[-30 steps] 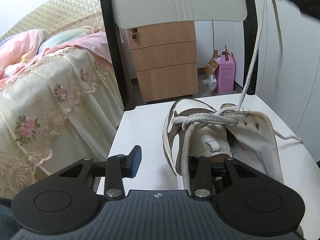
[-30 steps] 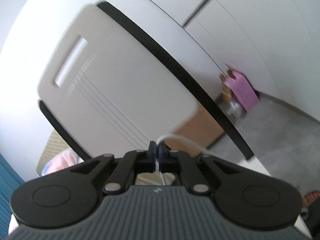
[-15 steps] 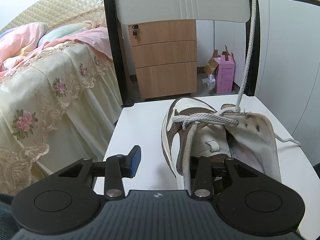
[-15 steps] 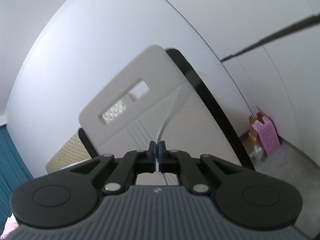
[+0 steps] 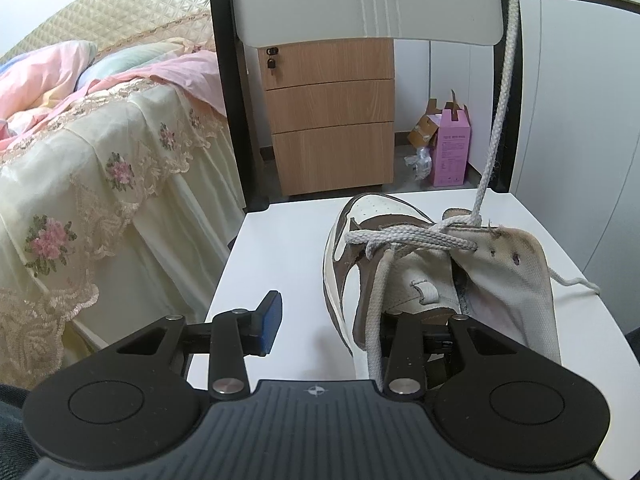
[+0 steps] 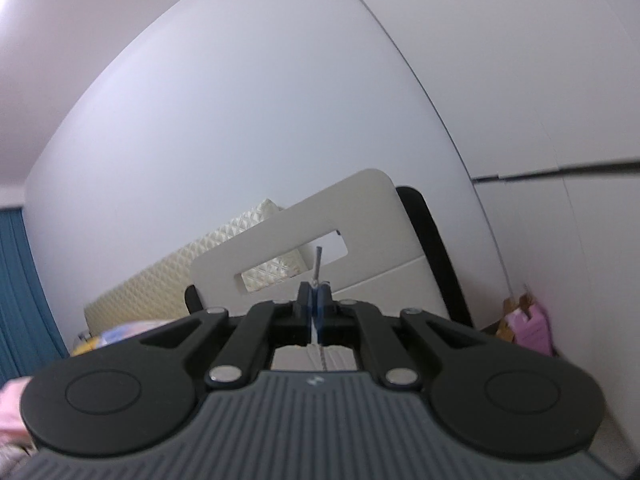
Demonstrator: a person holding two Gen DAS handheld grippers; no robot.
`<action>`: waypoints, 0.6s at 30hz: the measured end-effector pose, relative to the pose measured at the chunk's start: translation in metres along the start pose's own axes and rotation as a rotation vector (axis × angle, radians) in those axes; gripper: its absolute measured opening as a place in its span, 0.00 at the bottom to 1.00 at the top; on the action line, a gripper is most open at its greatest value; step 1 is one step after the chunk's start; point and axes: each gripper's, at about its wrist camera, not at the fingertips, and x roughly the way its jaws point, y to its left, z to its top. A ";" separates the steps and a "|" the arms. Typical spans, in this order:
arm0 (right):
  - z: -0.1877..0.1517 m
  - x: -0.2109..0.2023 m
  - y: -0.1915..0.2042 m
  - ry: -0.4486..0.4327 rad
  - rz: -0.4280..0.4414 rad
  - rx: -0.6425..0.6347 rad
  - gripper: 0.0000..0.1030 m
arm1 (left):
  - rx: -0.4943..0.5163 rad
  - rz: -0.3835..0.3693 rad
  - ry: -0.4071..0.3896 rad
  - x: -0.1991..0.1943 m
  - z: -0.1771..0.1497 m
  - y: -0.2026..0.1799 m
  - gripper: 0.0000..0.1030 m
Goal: Lace up shoes with both hands
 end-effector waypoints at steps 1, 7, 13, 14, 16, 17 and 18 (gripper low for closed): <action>0.001 -0.001 0.002 0.007 -0.002 -0.026 0.03 | -0.006 -0.008 0.003 -0.001 0.001 0.001 0.42; -0.020 0.005 0.020 0.149 0.016 -0.314 0.03 | -0.016 -0.049 -0.013 -0.017 0.001 0.007 0.41; -0.094 0.020 0.044 0.460 0.117 -0.667 0.03 | 0.046 -0.072 -0.118 -0.048 -0.002 0.006 0.36; -0.111 0.023 0.047 0.519 0.139 -0.733 0.03 | 0.053 -0.073 -0.118 -0.049 -0.003 0.005 0.34; -0.141 0.028 0.052 0.634 0.181 -0.837 0.03 | 0.067 -0.073 -0.115 -0.051 -0.004 0.005 0.33; -0.155 0.032 0.053 0.689 0.203 -0.881 0.03 | 0.072 -0.075 -0.115 -0.053 -0.004 0.005 0.33; -0.167 0.032 0.055 0.729 0.223 -0.907 0.03 | 0.077 -0.077 -0.114 -0.055 -0.004 0.006 0.33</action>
